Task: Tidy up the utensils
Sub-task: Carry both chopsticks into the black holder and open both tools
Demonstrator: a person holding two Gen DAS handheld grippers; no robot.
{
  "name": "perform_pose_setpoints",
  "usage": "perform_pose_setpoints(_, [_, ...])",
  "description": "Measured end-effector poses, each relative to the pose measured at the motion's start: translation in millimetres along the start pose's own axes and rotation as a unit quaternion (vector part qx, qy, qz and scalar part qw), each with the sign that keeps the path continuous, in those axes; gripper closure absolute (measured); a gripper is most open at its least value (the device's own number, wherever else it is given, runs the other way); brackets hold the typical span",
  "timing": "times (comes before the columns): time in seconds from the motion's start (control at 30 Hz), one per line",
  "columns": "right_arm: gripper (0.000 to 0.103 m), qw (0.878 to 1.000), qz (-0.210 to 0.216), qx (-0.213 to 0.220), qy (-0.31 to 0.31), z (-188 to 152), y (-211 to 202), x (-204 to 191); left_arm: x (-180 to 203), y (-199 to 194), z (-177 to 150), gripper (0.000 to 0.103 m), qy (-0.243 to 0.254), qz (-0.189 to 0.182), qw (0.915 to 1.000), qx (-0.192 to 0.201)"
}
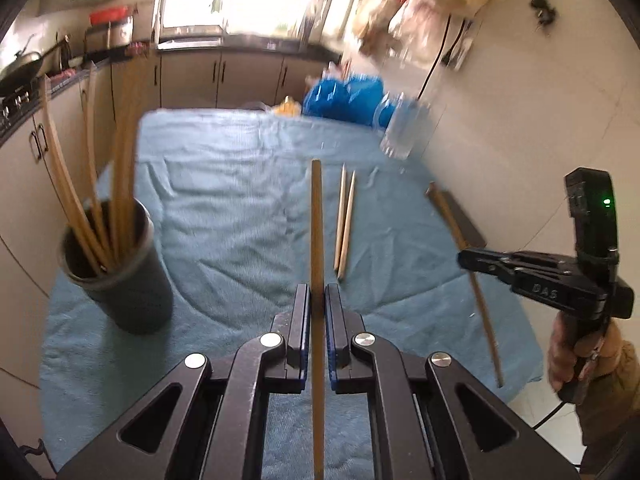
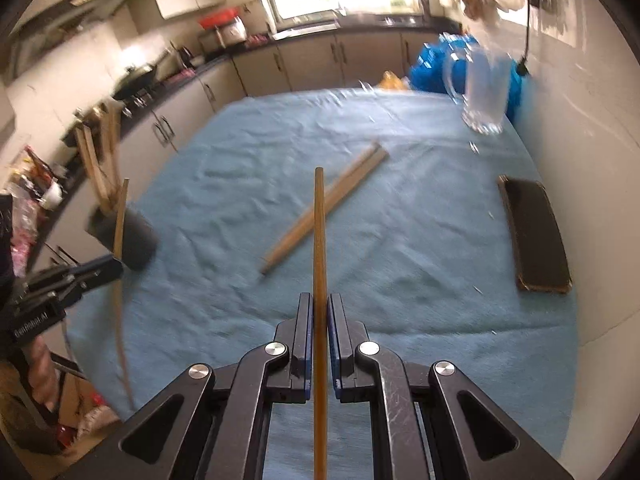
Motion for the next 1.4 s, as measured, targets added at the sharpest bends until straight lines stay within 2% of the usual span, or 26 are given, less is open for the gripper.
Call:
perform_pose_setpoints(0.2, [0.095,0.997,0.066,0.040,-0.022,18.6,-14.9,-52.1,-10.3,-55.7,1.9,0.096,-0.015,-0.015,0.9972,0.071])
perform_pose_setpoints(0.4, [0.095,0.990,0.115,0.066,-0.046,46.7,-9.8,-106.8,-34.1,-110.5,8.6,0.096,-0.028,-0.005,0.9896,0.141])
perform_pose_setpoints(0.57, [0.095,0.980,0.158,0.109,-0.054,82.8,-13.5,-145.8,-63.2,-143.1,18.3,0.096,-0.051,0.021,0.9826,0.177])
perform_pose_setpoints(0.77, [0.095,0.960,0.207,0.178,-0.055,125.2,-18.2,-194.5,-100.8,-157.1,36.6,0.096,-0.091,0.046,0.9752,0.196])
perform_pose_setpoints(0.93, [0.095,0.949,0.174,0.253,-0.065,140.0,-12.6,-232.5,-129.8,-143.2,54.8,0.096,-0.111,0.065,0.9733,0.190])
perform_pose_setpoints(1.07, [0.095,0.947,0.136,0.282,-0.069,146.8,3.0,-247.6,-149.8,-117.5,64.6,0.096,-0.129,0.073,0.9750,0.165])
perform_pose_setpoints(1.2, [0.095,0.951,0.115,0.281,-0.065,152.9,22.4,-250.0,-159.1,-96.4,67.5,0.096,-0.137,0.065,0.9783,0.141])
perform_pose_setpoints(1.4, [0.095,0.959,0.098,0.258,-0.070,149.1,43.2,-242.9,-155.7,-87.3,62.1,0.096,-0.132,0.076,0.9789,0.136])
Point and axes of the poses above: each gripper's, at about its wrist camera, not at the fingertips, and y roughly the way its jaws point, x to its right, z to its top, the point moved 2 cm from there along y, roughly the way its jaws point, and after that the axes turned 15 degrees about -x, right-handed, at the moved point
